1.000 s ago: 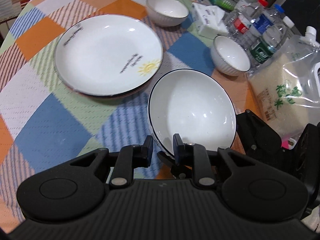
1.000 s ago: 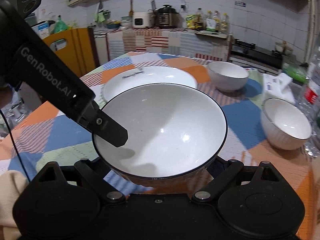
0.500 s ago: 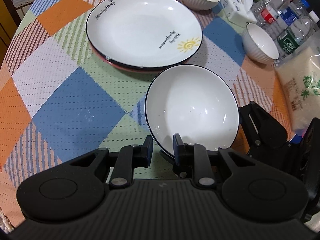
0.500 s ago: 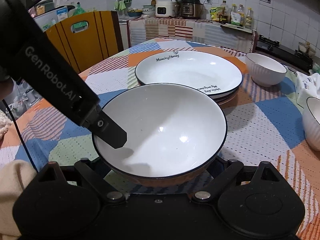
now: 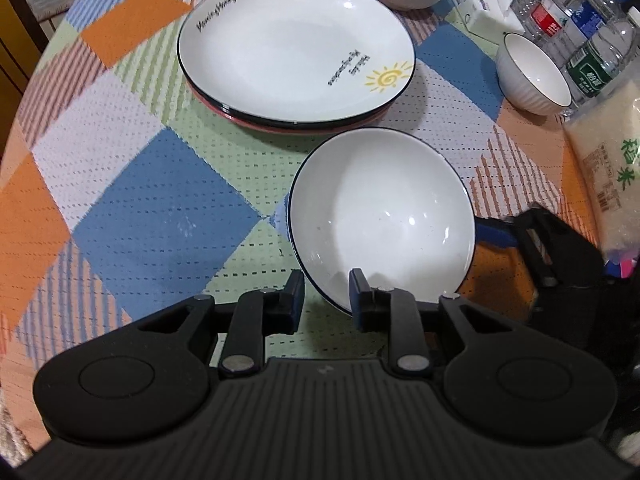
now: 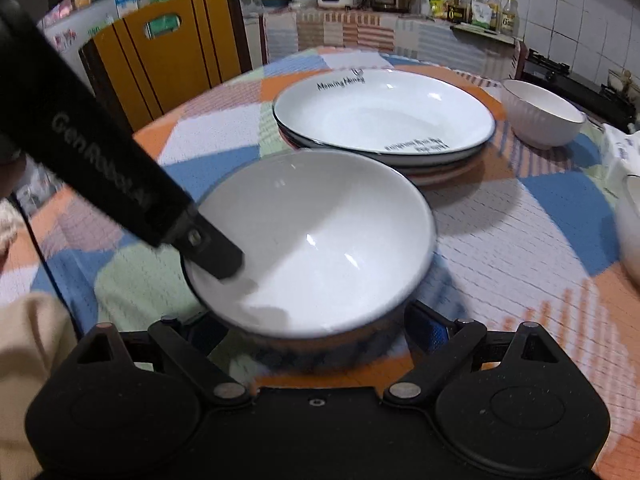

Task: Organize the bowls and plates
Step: 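Carry the white bowl beside the plate stack, set down, open both grippers, then move both grippers to the white bowl by the tissue box and close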

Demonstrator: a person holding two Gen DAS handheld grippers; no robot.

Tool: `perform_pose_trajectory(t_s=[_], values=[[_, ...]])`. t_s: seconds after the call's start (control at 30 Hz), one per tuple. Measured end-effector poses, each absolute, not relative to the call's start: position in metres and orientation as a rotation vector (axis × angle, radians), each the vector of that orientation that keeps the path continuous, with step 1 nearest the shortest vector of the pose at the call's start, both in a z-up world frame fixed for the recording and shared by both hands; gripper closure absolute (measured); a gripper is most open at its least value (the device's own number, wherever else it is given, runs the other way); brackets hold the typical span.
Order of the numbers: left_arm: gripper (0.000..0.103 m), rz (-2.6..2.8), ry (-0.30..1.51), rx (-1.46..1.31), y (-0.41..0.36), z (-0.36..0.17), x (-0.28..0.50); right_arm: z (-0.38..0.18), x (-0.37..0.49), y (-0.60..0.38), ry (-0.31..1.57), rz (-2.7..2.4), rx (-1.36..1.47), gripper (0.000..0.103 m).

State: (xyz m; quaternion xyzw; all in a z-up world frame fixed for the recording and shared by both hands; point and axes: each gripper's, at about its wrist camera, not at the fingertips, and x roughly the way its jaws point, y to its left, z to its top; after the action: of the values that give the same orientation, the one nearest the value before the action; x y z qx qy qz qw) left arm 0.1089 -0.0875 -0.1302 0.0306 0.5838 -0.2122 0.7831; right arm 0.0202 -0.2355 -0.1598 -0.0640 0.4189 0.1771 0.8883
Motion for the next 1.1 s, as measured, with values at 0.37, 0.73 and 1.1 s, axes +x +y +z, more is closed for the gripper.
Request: perform_pose_trajectory(t_s=[0.37, 0.73, 1.1], values=[[0.063, -0.504, 1.169, 0.121, -0.102, -0.082, 0.093, -0.106, -0.027, -0.306, 0.769, 0.254, -0.081, 0.007], [0.062, -0.579, 1.047, 0.217, -0.137, -0.042, 0.09, -0.078, -0.033, -0.349, 0.66, 0.073, 0.01, 0.007], [0.062, -0.653, 0.966, 0.194, -0.189, -0.037, 0.122, -0.1, 0.008, -0.366, 0.623, -0.01, 0.042, 0.007]])
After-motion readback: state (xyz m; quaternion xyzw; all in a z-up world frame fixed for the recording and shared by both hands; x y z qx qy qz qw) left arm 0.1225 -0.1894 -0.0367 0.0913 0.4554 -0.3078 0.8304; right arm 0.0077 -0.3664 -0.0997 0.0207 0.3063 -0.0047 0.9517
